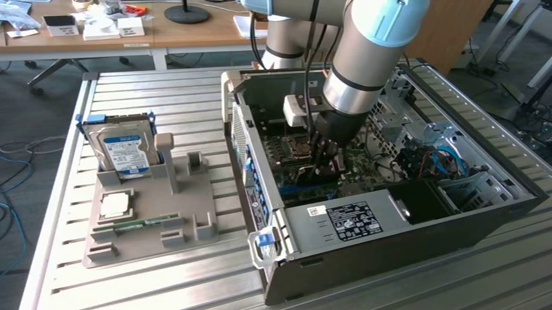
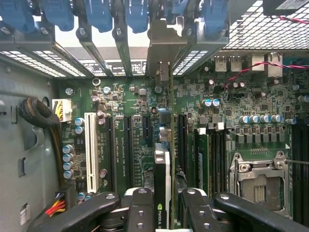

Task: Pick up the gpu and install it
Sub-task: 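Insert the gpu into the slot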

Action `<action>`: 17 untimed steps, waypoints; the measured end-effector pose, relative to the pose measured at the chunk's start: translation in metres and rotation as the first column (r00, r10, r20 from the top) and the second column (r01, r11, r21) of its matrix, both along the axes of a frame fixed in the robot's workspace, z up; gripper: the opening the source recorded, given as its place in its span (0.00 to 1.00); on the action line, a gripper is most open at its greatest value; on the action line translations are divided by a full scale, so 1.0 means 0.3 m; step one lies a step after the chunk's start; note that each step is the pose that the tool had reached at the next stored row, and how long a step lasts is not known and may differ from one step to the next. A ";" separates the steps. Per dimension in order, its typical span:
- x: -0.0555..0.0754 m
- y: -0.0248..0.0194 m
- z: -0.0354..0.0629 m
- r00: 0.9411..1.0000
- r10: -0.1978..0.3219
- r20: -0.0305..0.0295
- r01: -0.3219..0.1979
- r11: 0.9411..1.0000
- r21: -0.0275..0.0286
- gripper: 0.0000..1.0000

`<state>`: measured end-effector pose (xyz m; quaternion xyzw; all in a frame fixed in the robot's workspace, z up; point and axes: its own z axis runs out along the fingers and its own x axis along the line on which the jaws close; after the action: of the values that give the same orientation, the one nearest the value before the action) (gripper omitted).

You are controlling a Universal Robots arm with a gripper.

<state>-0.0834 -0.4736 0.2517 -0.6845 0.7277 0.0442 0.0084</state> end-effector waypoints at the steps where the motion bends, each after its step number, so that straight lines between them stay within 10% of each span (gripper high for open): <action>1: 0.000 0.000 0.000 1.000 0.000 0.000 0.000 1.000 0.000 0.27; 17: -0.006 0.000 -0.008 1.000 0.000 0.000 0.000 1.000 0.000 0.27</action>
<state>-0.0853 -0.4737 0.2493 -0.6845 0.7276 0.0441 0.0084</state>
